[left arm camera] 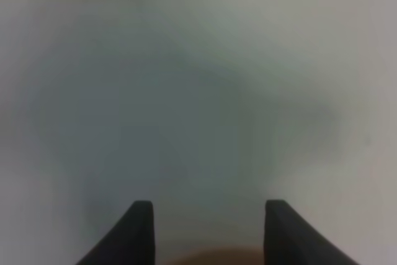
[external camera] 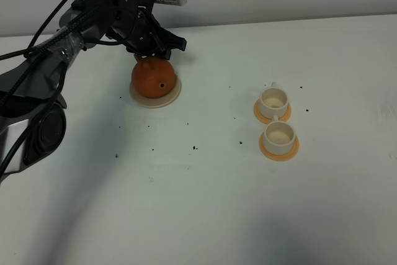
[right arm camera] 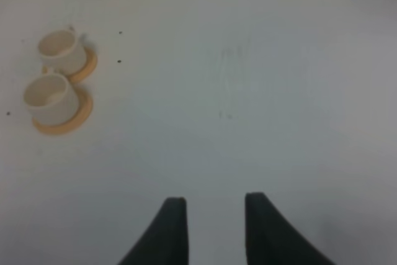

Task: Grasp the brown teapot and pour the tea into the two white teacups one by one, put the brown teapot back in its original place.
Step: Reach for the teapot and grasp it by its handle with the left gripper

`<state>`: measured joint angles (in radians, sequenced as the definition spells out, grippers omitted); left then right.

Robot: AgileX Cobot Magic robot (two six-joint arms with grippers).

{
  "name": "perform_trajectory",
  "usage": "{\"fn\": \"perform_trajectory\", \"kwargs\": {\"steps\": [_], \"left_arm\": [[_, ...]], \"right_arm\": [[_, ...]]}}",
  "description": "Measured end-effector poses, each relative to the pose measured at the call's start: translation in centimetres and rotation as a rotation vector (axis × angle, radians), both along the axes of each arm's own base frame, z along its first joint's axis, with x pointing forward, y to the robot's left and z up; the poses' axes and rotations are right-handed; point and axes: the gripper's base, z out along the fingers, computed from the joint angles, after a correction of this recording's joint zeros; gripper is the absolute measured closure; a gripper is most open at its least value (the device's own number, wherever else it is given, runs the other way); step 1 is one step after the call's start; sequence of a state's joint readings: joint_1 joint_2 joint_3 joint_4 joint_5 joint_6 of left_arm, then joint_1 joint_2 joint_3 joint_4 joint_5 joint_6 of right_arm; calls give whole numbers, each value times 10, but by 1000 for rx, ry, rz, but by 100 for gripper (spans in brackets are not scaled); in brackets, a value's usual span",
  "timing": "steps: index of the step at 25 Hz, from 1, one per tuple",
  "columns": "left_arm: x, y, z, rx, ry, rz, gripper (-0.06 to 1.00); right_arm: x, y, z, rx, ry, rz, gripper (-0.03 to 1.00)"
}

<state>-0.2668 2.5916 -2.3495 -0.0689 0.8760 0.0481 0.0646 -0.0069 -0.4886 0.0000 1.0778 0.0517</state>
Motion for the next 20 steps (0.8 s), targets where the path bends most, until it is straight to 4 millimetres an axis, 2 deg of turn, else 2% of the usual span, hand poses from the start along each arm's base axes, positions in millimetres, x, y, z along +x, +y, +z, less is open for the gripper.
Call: {"fn": "perform_trajectory", "kwargs": {"steps": [8,15,20], "left_arm": [[-4,2,7,13,36,7,53],[0,21,12,47,20,62,53],[2,25,13,48,5,74,53]], "right_arm": [[0,1,0,5,0,2,72],[0,1,0,5,0,2,72],[0,1,0,5,0,2,72]]}}
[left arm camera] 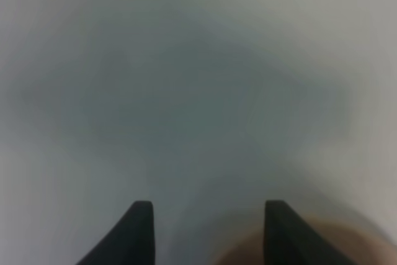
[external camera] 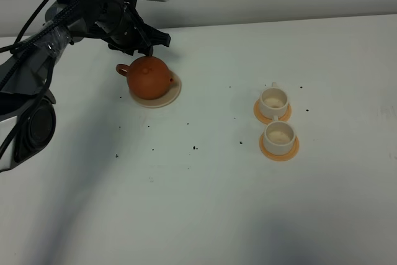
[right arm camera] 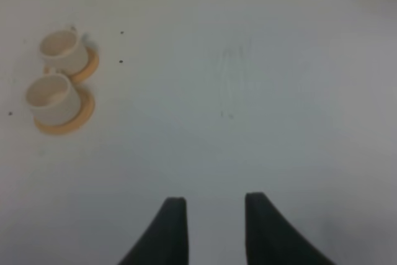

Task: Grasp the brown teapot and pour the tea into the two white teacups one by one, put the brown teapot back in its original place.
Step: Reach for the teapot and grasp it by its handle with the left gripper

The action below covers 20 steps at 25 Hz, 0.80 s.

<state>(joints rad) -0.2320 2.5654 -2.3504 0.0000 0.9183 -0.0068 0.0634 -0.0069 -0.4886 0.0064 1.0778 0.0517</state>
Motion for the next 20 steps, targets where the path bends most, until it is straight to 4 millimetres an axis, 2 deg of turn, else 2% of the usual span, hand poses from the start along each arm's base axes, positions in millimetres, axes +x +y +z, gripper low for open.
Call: {"fn": "perform_trajectory", "kwargs": {"steps": [12,15,20], "left_arm": [[5,1,2,-27,-51,13,53],[3,8,0,-5,-8,22,53],[0,33,-2,65,66,53,53]], "right_arm": [[0,0,0,-1,0,1,72],[0,0,0,-1,0,1,72],[0,0,0,0,0,1,72]]}}
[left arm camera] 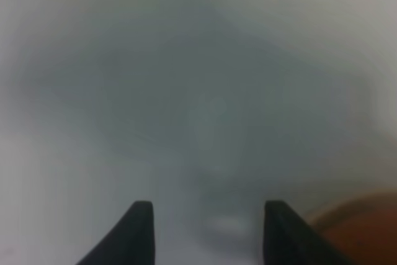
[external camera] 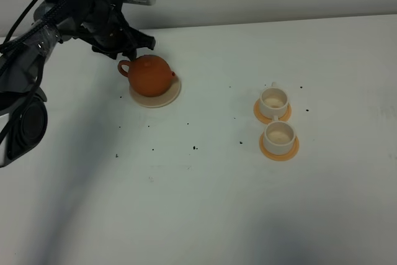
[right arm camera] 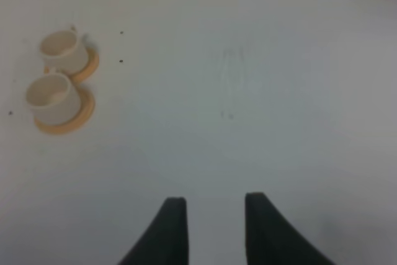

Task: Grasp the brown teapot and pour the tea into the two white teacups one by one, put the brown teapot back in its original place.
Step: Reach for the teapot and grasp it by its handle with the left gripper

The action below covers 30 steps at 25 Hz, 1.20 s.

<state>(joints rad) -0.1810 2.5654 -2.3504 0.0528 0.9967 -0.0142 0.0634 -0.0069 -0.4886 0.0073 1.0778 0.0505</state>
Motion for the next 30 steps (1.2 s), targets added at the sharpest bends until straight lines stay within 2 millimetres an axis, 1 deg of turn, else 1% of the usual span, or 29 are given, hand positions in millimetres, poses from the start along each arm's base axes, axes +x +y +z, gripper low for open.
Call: {"fn": "perform_trajectory", "kwargs": {"steps": [3,5,7,13,23,30], "left_arm": [[0,11,2,13,14,19,53],[-1,14,5,15,25,24,53],[-3,14,8,18,32,20,53],[-5,15,7,23,60,22,53],[-15,16,5,42,168,27,53],[-15,18,7,61,171,7,54]], "right_arm": [[0,0,0,0,0,0,72],[0,0,0,0,0,0,72],[0,0,0,0,0,0,72],[0,0,0,0,0,0,72],[0,0,0,-1,0,0,72],[0,0,0,-1,0,0,72]]}}
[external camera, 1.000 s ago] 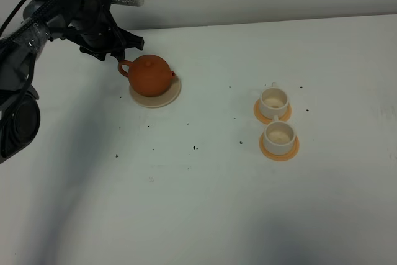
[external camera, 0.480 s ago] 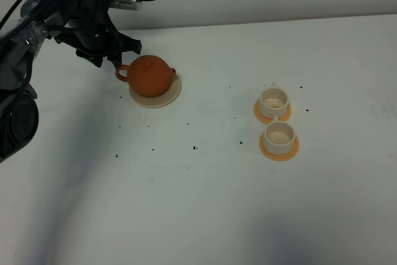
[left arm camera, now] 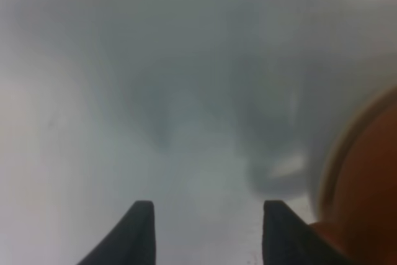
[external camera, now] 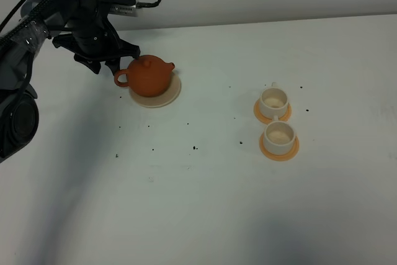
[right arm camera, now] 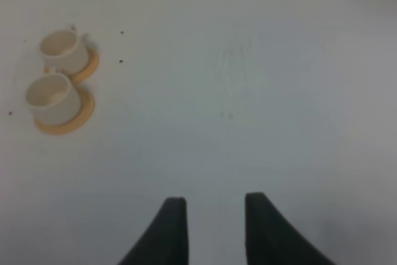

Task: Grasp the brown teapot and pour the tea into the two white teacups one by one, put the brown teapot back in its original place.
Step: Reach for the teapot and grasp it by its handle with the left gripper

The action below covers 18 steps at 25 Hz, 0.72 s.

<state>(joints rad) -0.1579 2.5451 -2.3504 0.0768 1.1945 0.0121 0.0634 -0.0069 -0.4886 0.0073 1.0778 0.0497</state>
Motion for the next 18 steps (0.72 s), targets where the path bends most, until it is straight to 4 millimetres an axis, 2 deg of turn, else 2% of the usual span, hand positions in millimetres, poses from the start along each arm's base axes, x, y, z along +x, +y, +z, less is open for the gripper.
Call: {"fn": "perform_trajectory", "kwargs": {"steps": [5,9,14,18], "left_arm": [[-1,5,18,47,-33,-71,54],[-5,7,50,36,-86,-192,54],[-14,-4,88,-53,-156,-358,54],[-16,-12,92,-105,-166,-413,54]], "right_arm": [[0,0,0,0,0,0,72],[0,0,0,0,0,0,72],[0,0,0,1,0,1,72],[0,0,0,1,0,1,72]]}}
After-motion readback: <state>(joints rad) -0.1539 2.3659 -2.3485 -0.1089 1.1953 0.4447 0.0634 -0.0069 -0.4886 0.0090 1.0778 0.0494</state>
